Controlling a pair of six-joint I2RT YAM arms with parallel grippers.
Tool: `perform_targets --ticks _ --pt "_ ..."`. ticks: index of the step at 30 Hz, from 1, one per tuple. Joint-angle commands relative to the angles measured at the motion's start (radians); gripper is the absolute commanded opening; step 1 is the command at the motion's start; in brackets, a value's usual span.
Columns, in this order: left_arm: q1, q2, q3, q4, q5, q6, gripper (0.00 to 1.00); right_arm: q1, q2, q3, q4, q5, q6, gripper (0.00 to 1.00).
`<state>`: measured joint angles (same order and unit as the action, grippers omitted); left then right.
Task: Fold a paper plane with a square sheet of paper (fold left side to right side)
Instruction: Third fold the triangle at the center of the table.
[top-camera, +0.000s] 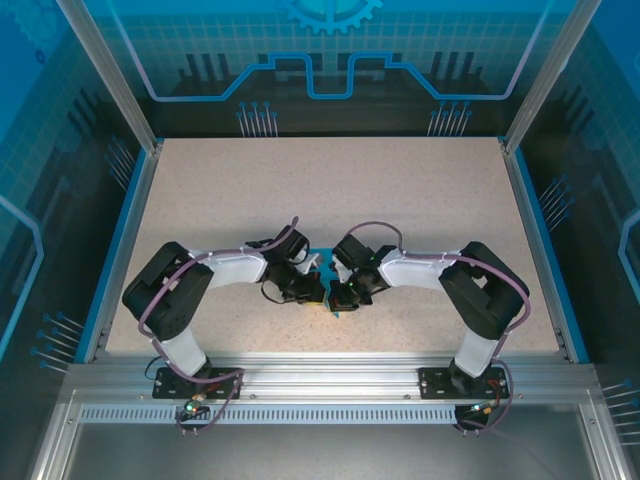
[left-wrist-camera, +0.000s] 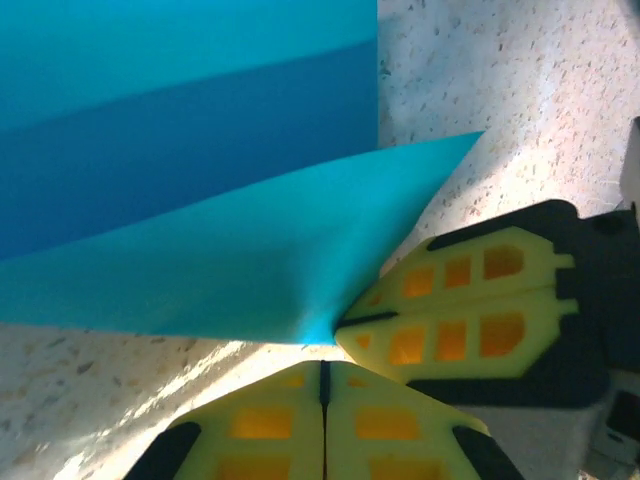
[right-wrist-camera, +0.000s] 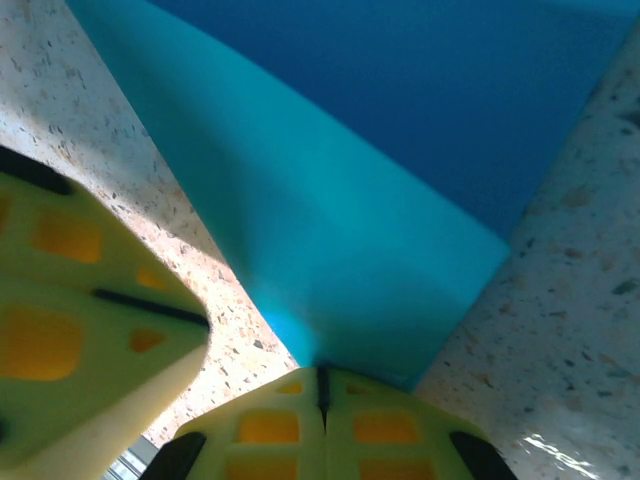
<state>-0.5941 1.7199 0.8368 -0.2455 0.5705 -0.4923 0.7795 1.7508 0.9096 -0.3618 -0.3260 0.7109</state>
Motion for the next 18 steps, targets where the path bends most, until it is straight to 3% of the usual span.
perform_targets --ticks 1,18 --pt "-0.007 0.027 0.024 0.035 0.038 -0.008 0.06 0.007 0.062 -0.036 -0.112 0.043 -0.002 0.00" --pt "-0.007 0.091 0.067 -0.016 -0.021 0.033 0.04 0.008 0.068 -0.036 -0.119 0.042 -0.005 0.00"
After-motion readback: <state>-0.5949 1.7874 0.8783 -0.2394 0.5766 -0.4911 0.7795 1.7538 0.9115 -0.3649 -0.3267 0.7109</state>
